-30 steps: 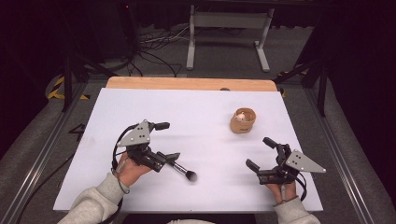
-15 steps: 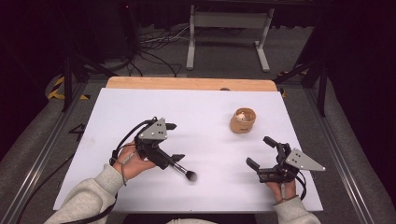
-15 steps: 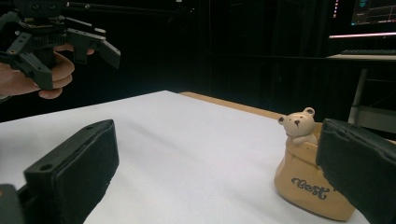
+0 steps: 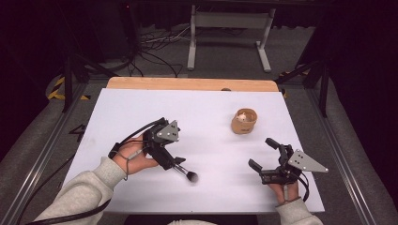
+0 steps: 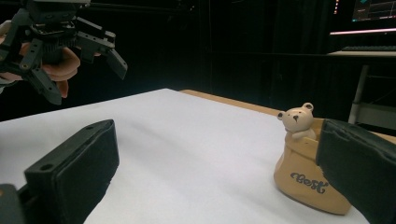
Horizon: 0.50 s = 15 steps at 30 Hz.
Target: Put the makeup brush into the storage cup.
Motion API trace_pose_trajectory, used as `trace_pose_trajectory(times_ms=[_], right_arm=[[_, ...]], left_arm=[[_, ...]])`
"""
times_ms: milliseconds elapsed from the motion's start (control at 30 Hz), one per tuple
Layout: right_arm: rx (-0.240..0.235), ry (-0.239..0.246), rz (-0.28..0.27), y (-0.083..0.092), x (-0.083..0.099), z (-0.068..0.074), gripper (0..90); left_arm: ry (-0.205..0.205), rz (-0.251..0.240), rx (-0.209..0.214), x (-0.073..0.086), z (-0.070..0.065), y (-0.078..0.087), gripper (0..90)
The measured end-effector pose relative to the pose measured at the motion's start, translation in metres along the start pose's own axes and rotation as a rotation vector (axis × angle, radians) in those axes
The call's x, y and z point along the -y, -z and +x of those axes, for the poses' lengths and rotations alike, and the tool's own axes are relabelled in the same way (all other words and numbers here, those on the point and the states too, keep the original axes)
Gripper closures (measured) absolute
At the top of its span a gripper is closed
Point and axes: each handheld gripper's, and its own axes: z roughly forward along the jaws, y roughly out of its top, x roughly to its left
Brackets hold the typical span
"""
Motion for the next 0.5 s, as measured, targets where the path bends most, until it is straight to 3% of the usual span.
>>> trace_pose_trajectory(times_ms=[133, 233, 333, 500], right_arm=[[-0.004, -0.006, 0.005, 0.0, 0.0, 0.0, 0.0], [-0.006, -0.01, 0.007, 0.0, 0.001, 0.0, 0.0], [-0.01, -0.016, 0.011, 0.0, 0.001, 0.0, 0.0], [-0.022, -0.021, 0.016, -0.001, 0.002, 0.0, 0.0]], left_arm=[[-0.006, 0.035, 0.01, 0.0, 0.001, -0.004, 3.3], [-0.007, 0.106, 0.04, -0.002, 0.001, -0.01, 3.4], [-0.001, 0.139, 0.065, -0.003, 0.002, -0.014, 3.8], [-0.003, 0.203, 0.071, -0.006, 0.004, -0.021, 3.4]])
